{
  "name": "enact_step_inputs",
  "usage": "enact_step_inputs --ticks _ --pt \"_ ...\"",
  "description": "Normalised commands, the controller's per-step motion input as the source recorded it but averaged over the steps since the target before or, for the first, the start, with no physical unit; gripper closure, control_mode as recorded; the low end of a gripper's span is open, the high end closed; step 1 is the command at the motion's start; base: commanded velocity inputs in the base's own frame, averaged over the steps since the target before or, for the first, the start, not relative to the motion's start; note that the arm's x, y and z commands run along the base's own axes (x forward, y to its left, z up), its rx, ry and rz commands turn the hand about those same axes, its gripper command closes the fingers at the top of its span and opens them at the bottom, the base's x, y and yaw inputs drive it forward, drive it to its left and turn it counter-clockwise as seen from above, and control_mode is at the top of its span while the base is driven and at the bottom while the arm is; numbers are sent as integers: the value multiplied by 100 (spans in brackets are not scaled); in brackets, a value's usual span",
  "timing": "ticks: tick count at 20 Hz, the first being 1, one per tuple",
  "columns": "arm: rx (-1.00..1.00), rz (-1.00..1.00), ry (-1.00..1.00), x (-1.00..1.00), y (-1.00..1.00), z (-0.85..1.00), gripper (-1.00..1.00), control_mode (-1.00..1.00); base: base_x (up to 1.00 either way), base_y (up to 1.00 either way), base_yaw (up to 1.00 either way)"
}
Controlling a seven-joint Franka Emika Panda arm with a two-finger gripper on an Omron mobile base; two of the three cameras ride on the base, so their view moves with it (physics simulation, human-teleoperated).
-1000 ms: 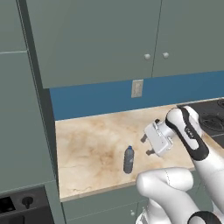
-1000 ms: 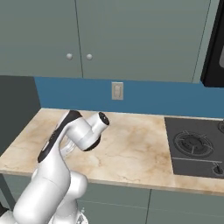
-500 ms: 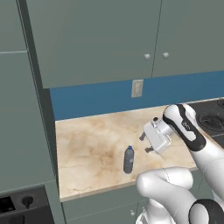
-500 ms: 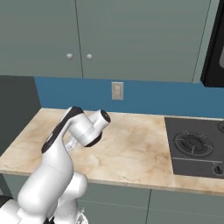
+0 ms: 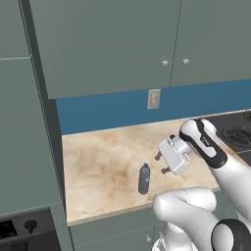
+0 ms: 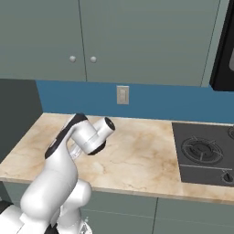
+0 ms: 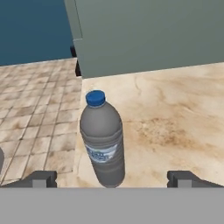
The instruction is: Place the drinks on the dining counter in a tight cluster.
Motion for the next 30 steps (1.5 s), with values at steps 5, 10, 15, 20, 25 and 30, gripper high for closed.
enact_step_inputs --ticks 5,10,15,20,25,30 --pt "0 0 0 -2 11 -18 -100 -100 0 0 0" --pt "0 0 0 0 13 -8 -100 -100 0 0 0" --pt "0 0 0 0 15 -10 -100 -100 0 0 0" --pt "0 0 1 0 7 -2 -100 -100 0 0 0" --pt "0 0 1 0 7 0 -100 -100 0 0 0" --pt "0 0 0 0 5 -1 -100 -100 0 0 0"
